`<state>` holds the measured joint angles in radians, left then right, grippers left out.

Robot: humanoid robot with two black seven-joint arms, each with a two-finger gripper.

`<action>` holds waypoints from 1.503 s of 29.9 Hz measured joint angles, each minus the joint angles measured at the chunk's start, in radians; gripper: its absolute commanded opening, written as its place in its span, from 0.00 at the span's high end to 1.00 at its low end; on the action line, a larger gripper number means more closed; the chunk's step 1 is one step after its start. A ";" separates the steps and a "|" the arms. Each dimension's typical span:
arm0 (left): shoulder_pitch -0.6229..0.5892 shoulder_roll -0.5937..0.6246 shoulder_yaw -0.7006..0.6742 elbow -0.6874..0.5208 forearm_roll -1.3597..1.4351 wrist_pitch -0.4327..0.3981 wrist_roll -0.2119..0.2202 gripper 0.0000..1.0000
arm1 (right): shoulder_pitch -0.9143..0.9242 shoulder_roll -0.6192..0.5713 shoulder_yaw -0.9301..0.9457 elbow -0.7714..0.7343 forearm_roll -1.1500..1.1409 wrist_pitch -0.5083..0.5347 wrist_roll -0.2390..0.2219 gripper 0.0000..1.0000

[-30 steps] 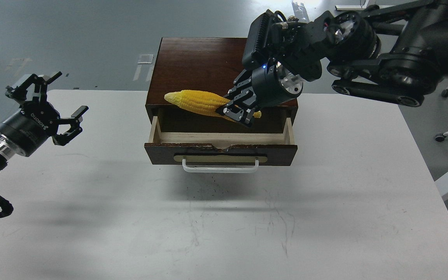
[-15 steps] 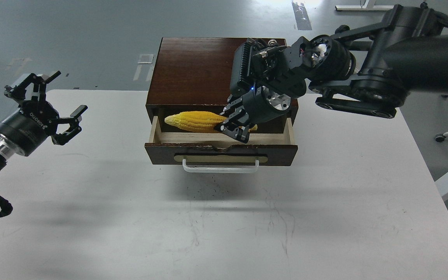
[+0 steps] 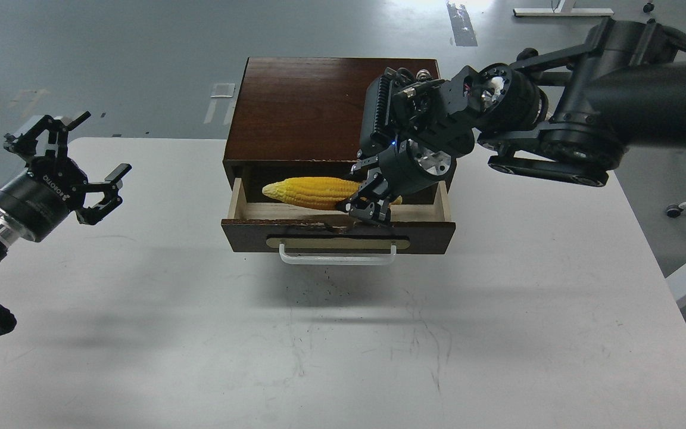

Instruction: Put corn in drawer with both arms

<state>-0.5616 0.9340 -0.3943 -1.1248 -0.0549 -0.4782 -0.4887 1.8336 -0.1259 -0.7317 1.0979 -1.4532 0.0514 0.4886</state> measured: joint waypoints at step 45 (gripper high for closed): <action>0.022 -0.018 -0.020 -0.005 0.006 -0.010 0.000 0.01 | -0.570 -0.573 0.732 -0.016 0.996 -0.003 0.000 0.04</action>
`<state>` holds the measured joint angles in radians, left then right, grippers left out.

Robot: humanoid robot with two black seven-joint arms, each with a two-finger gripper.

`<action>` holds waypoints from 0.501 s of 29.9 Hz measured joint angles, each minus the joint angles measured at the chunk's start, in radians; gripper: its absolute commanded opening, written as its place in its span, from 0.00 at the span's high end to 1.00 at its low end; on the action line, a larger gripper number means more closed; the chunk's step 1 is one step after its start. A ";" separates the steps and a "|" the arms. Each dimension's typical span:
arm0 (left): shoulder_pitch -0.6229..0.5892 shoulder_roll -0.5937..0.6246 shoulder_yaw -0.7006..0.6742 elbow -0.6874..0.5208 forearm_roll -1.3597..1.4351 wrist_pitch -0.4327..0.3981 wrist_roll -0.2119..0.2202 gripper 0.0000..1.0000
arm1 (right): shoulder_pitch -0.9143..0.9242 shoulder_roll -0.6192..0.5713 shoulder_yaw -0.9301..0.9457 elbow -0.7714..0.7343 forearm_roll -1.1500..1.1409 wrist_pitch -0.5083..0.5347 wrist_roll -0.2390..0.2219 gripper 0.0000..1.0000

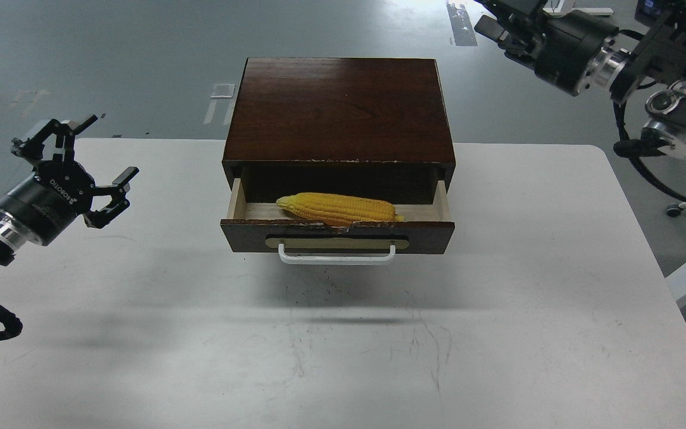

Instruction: Put corn in drawer with both arms

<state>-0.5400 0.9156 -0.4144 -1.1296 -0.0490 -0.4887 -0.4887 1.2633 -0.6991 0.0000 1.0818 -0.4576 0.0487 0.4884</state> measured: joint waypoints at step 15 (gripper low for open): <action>0.022 -0.038 -0.001 0.001 0.003 0.000 0.000 0.01 | -0.439 0.075 0.244 -0.106 0.373 -0.001 0.000 0.00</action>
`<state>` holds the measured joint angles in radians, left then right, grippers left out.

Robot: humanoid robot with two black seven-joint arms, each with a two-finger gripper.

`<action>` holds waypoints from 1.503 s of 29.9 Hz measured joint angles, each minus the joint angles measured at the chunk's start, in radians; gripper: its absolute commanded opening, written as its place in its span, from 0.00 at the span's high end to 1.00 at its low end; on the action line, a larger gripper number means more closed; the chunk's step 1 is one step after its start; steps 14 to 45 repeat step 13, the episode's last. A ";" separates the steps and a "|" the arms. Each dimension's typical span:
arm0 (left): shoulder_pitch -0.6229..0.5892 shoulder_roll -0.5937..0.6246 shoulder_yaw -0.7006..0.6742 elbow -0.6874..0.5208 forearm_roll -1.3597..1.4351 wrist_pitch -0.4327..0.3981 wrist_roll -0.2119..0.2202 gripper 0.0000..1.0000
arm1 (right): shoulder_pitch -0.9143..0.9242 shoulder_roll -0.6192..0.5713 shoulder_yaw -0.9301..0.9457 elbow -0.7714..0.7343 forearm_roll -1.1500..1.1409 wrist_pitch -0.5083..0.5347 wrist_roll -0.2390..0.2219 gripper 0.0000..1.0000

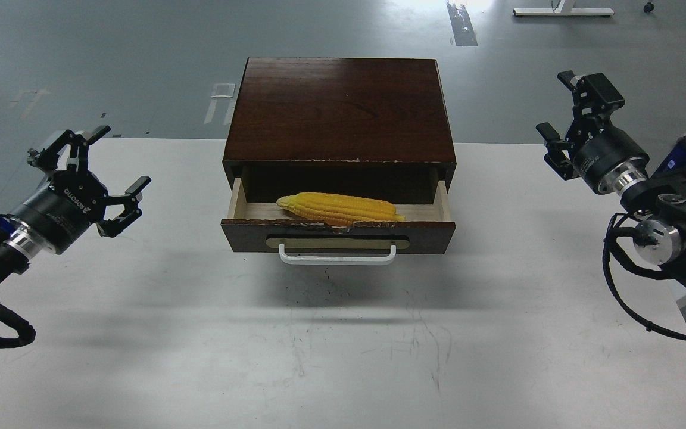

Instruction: Put corn in drawer with both arms

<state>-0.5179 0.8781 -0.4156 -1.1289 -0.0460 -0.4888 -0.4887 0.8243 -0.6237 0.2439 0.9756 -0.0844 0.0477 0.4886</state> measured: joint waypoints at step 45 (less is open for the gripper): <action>0.001 -0.014 -0.002 0.002 0.000 0.000 0.000 0.01 | -0.073 0.120 0.070 -0.012 0.003 0.000 0.000 0.00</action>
